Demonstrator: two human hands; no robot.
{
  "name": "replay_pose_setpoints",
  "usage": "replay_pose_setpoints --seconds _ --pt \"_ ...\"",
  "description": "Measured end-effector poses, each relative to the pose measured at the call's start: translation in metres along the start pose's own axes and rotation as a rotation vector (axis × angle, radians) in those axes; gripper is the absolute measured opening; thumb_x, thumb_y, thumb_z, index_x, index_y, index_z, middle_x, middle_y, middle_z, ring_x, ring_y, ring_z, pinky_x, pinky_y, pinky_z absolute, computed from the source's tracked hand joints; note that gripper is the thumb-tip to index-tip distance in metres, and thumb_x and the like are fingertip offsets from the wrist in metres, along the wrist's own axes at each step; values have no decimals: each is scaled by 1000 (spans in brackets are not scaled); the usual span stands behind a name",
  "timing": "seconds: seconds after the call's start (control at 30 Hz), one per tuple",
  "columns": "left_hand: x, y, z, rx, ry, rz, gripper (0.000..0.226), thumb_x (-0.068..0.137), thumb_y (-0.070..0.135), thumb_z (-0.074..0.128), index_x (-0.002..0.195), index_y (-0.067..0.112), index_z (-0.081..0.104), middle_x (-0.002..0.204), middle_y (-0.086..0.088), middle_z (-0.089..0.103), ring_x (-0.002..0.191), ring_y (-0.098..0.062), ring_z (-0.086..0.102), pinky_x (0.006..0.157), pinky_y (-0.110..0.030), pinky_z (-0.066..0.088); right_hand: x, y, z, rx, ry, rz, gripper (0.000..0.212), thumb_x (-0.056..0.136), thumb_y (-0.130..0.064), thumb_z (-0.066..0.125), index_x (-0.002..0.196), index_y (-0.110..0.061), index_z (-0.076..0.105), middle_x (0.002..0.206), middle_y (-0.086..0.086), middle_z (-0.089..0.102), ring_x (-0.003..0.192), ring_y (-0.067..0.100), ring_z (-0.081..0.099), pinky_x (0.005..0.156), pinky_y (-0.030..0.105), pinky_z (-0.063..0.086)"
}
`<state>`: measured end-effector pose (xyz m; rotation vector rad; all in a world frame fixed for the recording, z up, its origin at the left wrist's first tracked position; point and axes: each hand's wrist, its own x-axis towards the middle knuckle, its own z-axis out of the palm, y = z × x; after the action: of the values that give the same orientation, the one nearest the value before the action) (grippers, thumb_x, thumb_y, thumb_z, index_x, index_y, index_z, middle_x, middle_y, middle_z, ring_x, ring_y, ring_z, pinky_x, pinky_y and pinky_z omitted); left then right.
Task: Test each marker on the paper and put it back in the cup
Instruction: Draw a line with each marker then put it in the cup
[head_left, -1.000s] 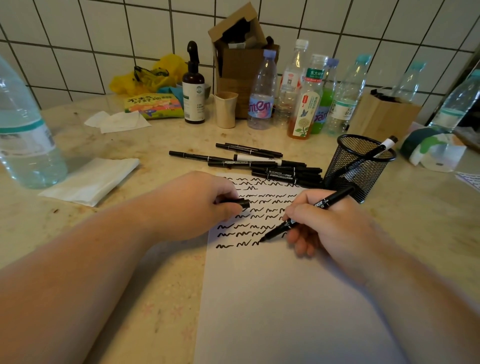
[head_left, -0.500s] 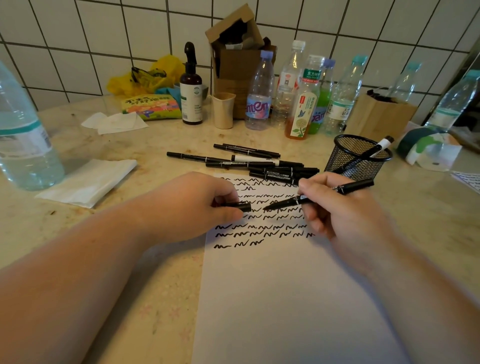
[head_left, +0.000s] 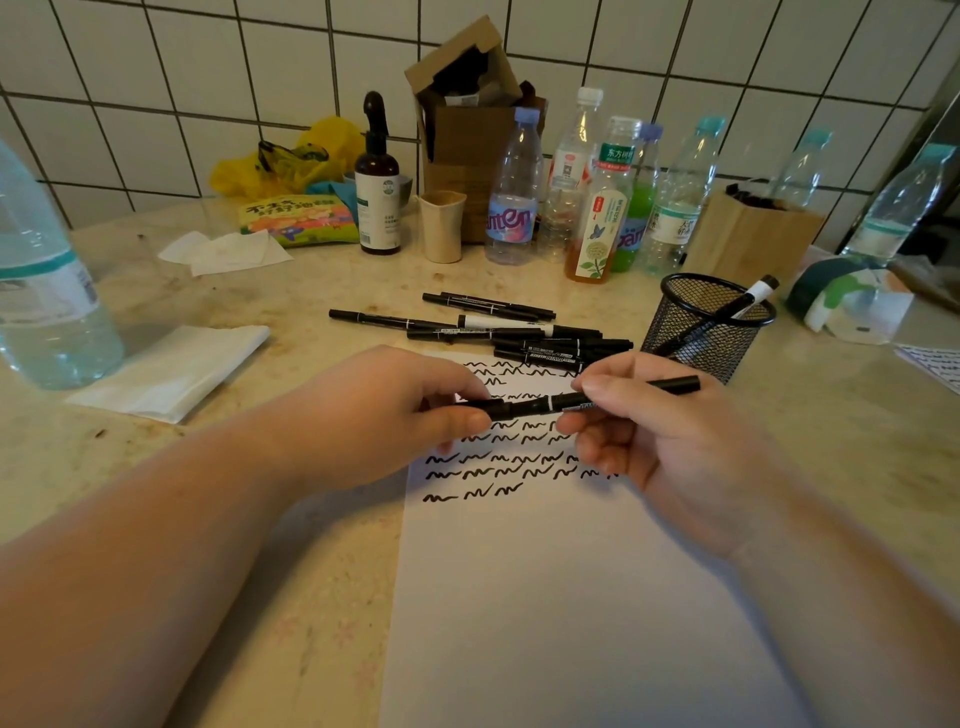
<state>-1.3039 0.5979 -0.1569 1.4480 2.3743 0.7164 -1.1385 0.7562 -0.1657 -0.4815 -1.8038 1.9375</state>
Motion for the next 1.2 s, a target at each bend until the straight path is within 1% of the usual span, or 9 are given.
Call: replay_pose_setpoints --seconds 0.07,0.23,0.4,0.67,0.8,0.93,1.03,1.13,1.2 --pt "0 0 0 9 7 10 18 92 47 59 109 48 64 81 23 71 78 1 62 76 -26 53 -1 0 0 -19 -31 -6 14 77 -18 71 86 -8 72 76 18 74 56 20 62 48 23 47" --pt "3 -1 1 49 42 27 17 94 43 58 110 43 65 81 21 68 82 12 57 66 -12 40 1 2 -3 -53 -49 21 20 65 -17 76 83 -13 81 78 15 75 58 19 64 51 23 50" --pt "2 -2 2 61 61 16 17 94 43 59 109 40 66 85 19 67 80 4 58 66 -14 41 3 1 -5 -21 -39 106 17 82 -5 66 90 -6 81 84 22 77 54 20 65 50 23 50" --pt "-1 3 -1 57 21 53 14 94 40 60 105 40 70 73 19 64 79 12 55 62 -13 38 2 4 -2 -47 -88 197 12 93 -4 60 94 -1 72 61 10 54 40 10 32 39 21 17" --pt "-2 6 -2 148 67 110 19 96 39 57 111 36 70 79 23 62 81 10 54 64 -8 39 2 3 -1 -1 -86 222 12 93 -3 59 92 0 71 61 8 54 40 7 31 34 16 20" --pt "-5 10 -2 189 105 153 21 97 36 56 111 32 70 90 14 67 85 -3 57 78 -24 48 2 2 -1 17 -82 190 13 93 -3 59 94 3 70 62 9 54 39 7 33 32 15 24" --pt "-5 8 1 74 155 165 18 97 35 56 108 32 70 88 16 67 86 0 57 73 -16 47 1 0 -1 29 -78 125 15 92 -3 57 92 0 72 63 13 57 41 12 37 35 19 28" --pt "-2 7 2 -84 152 114 15 98 36 55 102 35 68 82 9 68 76 -6 61 70 -29 53 0 -5 -3 181 -95 14 23 83 -10 55 97 -1 71 69 21 64 44 19 47 40 25 36" --pt "0 8 6 -112 117 104 14 98 38 52 99 35 66 78 7 66 69 -4 59 60 -23 49 -2 -7 -3 208 -85 -82 29 83 -17 54 102 -2 71 74 24 69 49 22 56 44 28 44"
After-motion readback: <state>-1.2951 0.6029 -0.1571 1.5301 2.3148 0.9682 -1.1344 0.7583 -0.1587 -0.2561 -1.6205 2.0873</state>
